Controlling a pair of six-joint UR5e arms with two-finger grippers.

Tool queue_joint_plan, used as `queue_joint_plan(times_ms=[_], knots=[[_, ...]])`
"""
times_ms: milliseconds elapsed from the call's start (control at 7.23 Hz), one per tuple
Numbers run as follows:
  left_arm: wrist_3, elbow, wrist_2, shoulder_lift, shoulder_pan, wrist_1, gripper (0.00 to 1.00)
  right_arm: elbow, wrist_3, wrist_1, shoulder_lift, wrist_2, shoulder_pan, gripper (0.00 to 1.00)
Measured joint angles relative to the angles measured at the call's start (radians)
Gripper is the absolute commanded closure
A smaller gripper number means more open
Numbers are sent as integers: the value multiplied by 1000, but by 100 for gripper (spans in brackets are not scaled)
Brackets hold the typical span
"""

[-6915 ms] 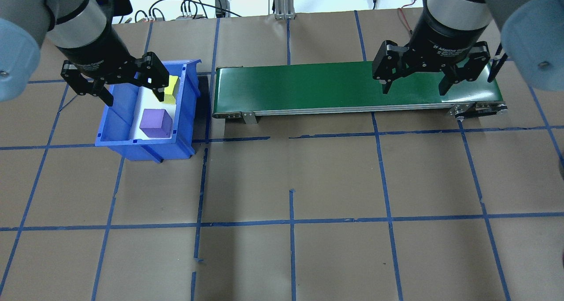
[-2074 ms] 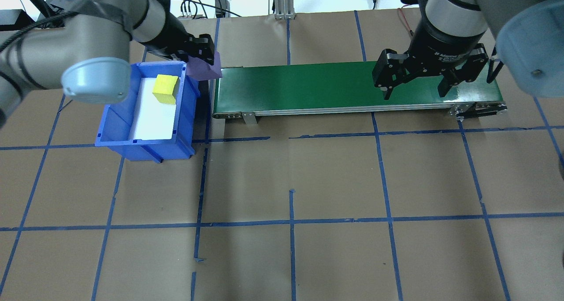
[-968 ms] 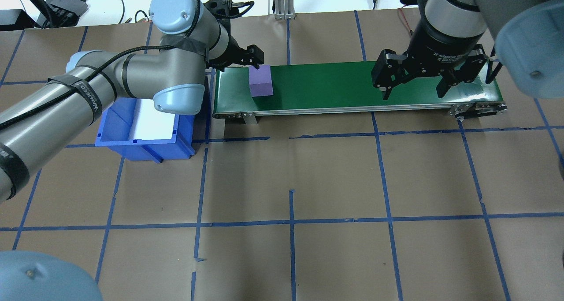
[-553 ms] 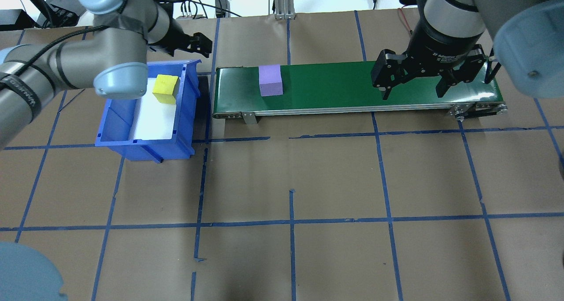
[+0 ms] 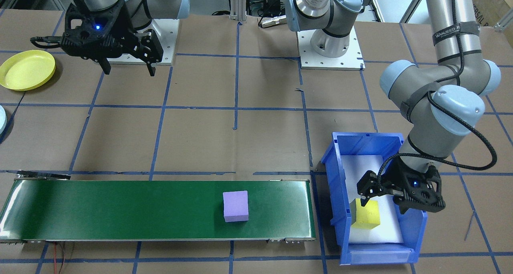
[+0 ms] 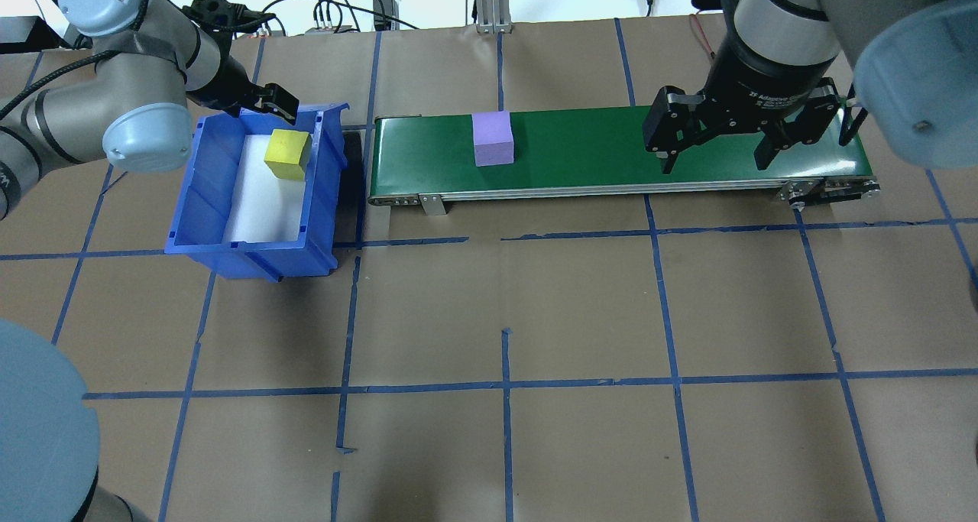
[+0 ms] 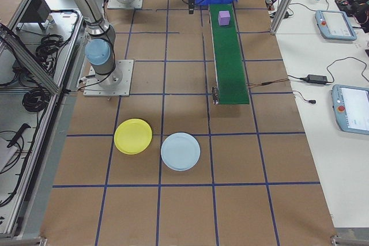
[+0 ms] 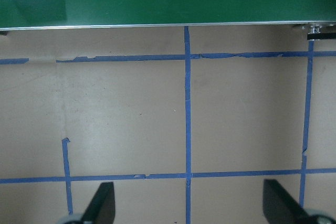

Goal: Move block left to right into plate

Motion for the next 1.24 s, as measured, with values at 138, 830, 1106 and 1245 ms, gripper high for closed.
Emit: queue_joint_plan(times_ms=[138,830,1106,1245], knots=[[4,0,2,-21,3,1,0,-4,0,-6,1,13,-9,0],[2,-2,-6,-66,8,0,0,-1,-3,-21,19,79,-54,0],[2,-3,-7,-78,8,0,0,-14,-15,-20,27,72,-77,0],[2,-4,-7,-80,8,-1,0,-18,-31,-11,34,71,-100,0]])
